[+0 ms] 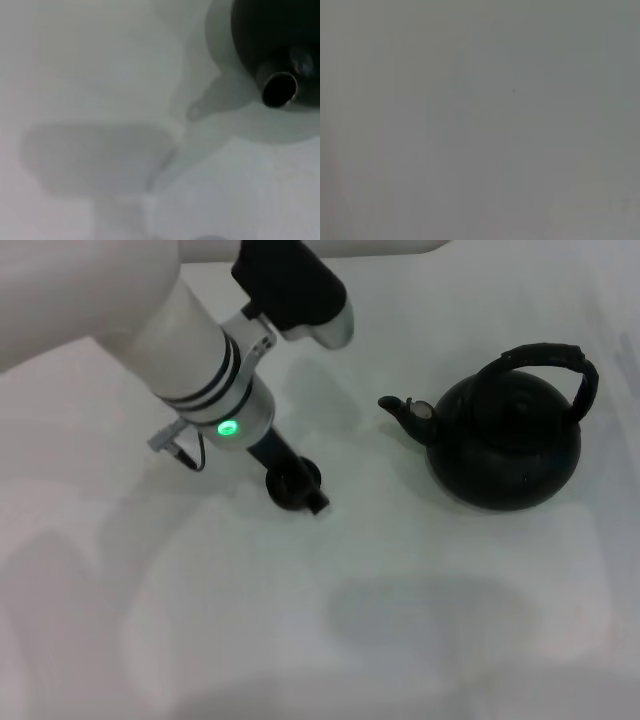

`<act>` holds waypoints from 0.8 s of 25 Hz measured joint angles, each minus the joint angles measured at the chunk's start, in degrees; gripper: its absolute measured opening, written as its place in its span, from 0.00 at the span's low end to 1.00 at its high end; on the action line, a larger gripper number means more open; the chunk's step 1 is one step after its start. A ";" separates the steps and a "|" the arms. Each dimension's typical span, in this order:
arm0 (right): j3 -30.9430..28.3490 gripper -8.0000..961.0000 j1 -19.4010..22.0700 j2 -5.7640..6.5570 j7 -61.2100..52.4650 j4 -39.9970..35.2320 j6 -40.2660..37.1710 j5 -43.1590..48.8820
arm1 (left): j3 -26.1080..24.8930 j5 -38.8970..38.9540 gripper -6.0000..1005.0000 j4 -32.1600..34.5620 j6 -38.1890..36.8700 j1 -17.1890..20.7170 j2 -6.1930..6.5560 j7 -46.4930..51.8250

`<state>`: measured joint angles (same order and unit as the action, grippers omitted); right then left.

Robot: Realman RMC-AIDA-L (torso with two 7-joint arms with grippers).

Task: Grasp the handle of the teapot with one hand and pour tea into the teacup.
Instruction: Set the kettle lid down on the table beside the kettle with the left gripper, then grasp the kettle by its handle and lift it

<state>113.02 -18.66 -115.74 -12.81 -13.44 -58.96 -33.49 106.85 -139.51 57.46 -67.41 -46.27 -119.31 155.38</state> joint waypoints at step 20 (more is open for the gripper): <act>0.00 0.77 0.13 -0.01 -0.02 0.08 0.08 0.00 | -3.10 -1.91 0.89 11.40 2.36 4.12 0.16 0.60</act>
<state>113.02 -18.54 -115.75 -12.83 -13.36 -58.88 -33.49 103.75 -141.42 68.85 -65.05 -42.15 -119.15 155.98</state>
